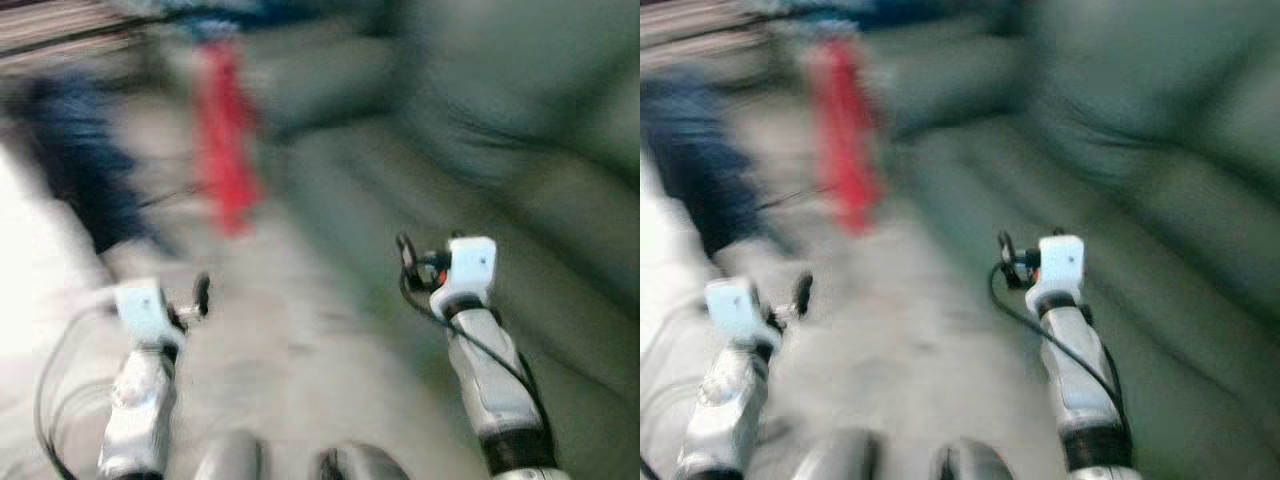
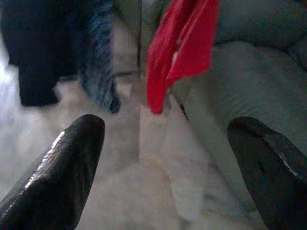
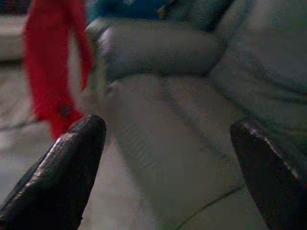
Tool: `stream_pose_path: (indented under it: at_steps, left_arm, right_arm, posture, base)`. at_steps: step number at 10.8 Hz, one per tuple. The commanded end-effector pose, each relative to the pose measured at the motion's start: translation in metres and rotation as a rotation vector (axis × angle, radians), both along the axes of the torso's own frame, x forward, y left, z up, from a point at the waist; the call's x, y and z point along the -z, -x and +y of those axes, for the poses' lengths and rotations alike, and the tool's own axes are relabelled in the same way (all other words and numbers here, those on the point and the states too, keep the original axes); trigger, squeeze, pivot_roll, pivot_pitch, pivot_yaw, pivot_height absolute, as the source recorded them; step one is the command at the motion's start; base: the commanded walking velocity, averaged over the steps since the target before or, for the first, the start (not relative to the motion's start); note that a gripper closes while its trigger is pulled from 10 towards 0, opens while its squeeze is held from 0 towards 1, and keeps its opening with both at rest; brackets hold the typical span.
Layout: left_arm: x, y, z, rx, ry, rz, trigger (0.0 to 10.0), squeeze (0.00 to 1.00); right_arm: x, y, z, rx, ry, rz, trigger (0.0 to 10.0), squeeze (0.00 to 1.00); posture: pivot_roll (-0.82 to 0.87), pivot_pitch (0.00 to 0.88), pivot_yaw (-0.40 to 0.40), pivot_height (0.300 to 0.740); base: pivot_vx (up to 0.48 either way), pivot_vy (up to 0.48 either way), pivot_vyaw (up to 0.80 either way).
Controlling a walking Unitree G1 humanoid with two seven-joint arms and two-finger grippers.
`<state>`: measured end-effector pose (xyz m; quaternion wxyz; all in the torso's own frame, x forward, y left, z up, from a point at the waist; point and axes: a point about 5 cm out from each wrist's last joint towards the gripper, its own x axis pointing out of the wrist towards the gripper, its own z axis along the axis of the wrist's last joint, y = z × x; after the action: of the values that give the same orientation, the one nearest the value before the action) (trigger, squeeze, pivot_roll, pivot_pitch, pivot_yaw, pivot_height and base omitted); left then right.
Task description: Hang hanger
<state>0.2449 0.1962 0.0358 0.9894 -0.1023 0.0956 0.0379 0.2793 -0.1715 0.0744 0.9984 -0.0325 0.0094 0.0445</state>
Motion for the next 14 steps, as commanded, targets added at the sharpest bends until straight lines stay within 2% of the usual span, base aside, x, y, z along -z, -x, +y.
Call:
stream_pose_path:
  at_steps: [1,2,3,4,5,6,9,12,14]
  left_arm:
    - [0.001,0.002,-0.001,0.056,-0.064,-0.017,10.0,0.00]
    - [-0.007,0.004,0.001,0.077,-0.242,-0.093,10.0,0.00]
    - [-0.006,0.011,-0.002,0.074,-0.284,-0.080,10.0,0.00]
    - [-0.002,0.023,0.001,0.039,-0.326,-0.059,10.0,0.00]
    - [-0.003,0.027,0.008,-0.019,-0.352,-0.052,10.0,0.00]
    - [-0.008,0.033,0.018,-0.089,-0.393,-0.063,10.0,0.00]
    - [-0.009,0.049,0.030,-0.143,-0.508,-0.067,10.0,0.00]
    - [-0.020,0.041,0.031,-0.133,-0.577,-0.109,10.0,0.00]
    - [-0.024,0.036,0.026,-0.127,-0.555,-0.128,10.0,0.00]
  right_arm:
    - [0.000,0.007,-0.004,-0.006,0.016,-0.007,10.0,0.00]
    - [0.003,0.017,-0.006,-0.008,0.009,0.004,10.0,0.00]
    - [0.007,0.025,-0.011,-0.007,0.026,0.016,10.0,0.00]
    - [0.007,0.026,-0.018,0.003,0.034,0.018,10.0,0.00]
    - [0.005,0.025,-0.019,0.004,0.034,0.014,10.0,0.00]
    - [0.004,0.024,-0.020,-0.005,0.037,0.006,10.0,0.00]
    - [0.005,0.029,-0.013,-0.025,0.022,0.012,10.0,0.00]
    - [0.009,0.028,-0.011,0.007,0.010,0.009,10.0,0.00]
    - [0.007,0.028,-0.018,0.055,0.025,-0.004,10.0,0.00]
  posture:
    - [0.02,0.146,-0.113,0.740]
    - [0.02,0.146,-0.107,0.740]
    - [0.01,0.149,-0.100,0.740]
    - [0.01,0.152,-0.098,0.740]
    - [0.01,0.152,-0.098,0.740]
    - [0.03,0.152,-0.098,0.740]
    - [0.06,0.148,-0.078,0.740]
    - [0.07,0.124,-0.043,0.740]
    - [0.05,0.122,-0.034,0.740]
  base:
    - [0.000,0.000,0.80]
    - [0.000,0.000,0.80]
    - [0.000,0.000,0.80]
    - [0.000,0.000,0.80]
    - [0.000,0.000,0.80]
    - [0.000,0.000,0.80]
    - [0.000,0.000,0.80]
    - [0.000,0.000,0.80]
    - [0.000,0.000,0.80]
